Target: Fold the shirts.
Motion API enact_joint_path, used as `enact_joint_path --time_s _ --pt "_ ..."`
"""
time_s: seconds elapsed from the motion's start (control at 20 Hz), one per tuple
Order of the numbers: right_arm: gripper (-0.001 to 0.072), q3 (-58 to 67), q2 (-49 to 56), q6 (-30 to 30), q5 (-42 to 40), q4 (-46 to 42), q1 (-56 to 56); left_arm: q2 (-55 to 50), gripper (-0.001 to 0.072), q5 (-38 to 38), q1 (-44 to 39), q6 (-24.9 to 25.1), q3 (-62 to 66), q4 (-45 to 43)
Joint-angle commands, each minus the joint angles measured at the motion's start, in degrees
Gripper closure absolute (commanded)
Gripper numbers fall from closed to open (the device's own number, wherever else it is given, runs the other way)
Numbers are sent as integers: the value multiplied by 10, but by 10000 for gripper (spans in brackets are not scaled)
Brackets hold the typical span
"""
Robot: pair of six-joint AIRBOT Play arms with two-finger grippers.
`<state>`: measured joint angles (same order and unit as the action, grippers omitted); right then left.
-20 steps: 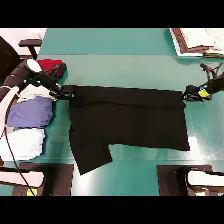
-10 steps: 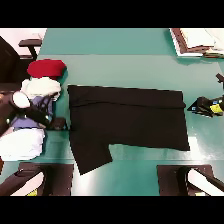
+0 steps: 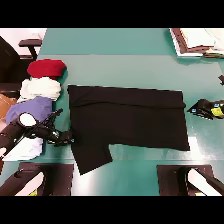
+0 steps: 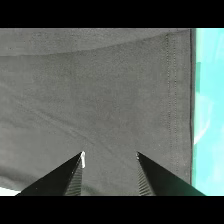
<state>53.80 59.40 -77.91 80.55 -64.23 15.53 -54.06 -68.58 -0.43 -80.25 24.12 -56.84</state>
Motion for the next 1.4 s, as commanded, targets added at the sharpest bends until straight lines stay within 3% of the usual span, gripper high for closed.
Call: enact_joint_path --time_s 0.0,0.05,0.35,0.55,0.8,0.85,0.95,1.0,1.05,1.35 --pt "327 -1 -2 0 10 -3 0 2 627 17 0 8 -13 16" --pt "327 -1 -2 0 19 -15 1 2 683 19 0 8 -9 16" --pt "321 -115 -28 -2 68 -127 130 97 685 -12 0 -9 47 -13" --pt "322 -225 -12 0 46 -101 218 117 685 -34 0 -10 48 -10" --pt "324 -263 40 2 -31 -12 165 117 684 -32 0 -10 48 -11" --pt "338 -257 47 2 -42 -7 145 117 684 -33 0 -10 48 -11" --pt "572 -233 52 2 -36 -20 97 117 685 -46 0 -9 48 -12" --pt "657 -220 46 2 -27 -31 77 118 686 -63 0 -10 52 -20" --pt "695 -205 35 1 -12 -49 58 120 686 -81 0 -14 56 -26" --pt "695 -127 -98 -12 123 -204 23 238 686 -195 0 -76 68 -18"
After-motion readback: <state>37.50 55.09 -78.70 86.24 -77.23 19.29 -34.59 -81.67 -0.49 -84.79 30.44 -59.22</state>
